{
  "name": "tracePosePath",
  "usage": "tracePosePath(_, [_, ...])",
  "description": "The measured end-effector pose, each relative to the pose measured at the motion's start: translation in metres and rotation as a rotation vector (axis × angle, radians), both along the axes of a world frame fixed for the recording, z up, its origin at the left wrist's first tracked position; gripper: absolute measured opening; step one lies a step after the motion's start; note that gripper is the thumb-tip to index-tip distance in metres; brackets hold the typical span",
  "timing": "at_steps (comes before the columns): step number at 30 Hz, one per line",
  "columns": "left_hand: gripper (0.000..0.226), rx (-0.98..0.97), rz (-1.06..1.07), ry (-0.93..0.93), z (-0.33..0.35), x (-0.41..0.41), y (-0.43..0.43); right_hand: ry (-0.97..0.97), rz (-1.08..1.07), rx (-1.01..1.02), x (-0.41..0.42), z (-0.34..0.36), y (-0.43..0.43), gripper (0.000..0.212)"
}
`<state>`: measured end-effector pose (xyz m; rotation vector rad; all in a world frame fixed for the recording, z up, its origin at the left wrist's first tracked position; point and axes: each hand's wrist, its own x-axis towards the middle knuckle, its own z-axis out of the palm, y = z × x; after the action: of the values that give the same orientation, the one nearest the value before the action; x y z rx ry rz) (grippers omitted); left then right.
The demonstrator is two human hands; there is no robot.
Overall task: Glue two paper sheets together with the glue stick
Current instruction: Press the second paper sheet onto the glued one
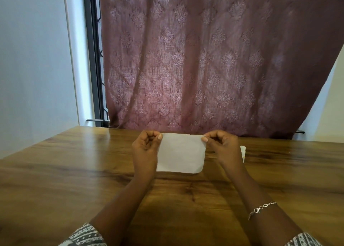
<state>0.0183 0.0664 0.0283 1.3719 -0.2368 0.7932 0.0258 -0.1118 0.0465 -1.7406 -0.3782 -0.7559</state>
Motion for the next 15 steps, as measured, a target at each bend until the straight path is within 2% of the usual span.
tracePosePath(3, [0.006, 0.265, 0.217, -0.061, 0.0, -0.002, -0.002, -0.036, -0.035, -0.018, -0.002, 0.0, 0.001, 0.02])
tracePosePath(6, [0.032, 0.581, 0.453, -0.175, -0.002, -0.001, -0.006, -0.091, -0.056, -0.078, -0.003, -0.001, 0.005, 0.015])
tracePosePath(10, [0.024, 0.779, 0.513, -0.304, 0.002, -0.002, -0.016, -0.197, -0.083, -0.212, -0.001, -0.003, 0.008, 0.009])
tracePosePath(15, [0.024, 0.94, 0.528, -0.395, 0.019, 0.006, -0.031, -0.232, -0.089, -0.253, -0.003, -0.003, 0.008, 0.031])
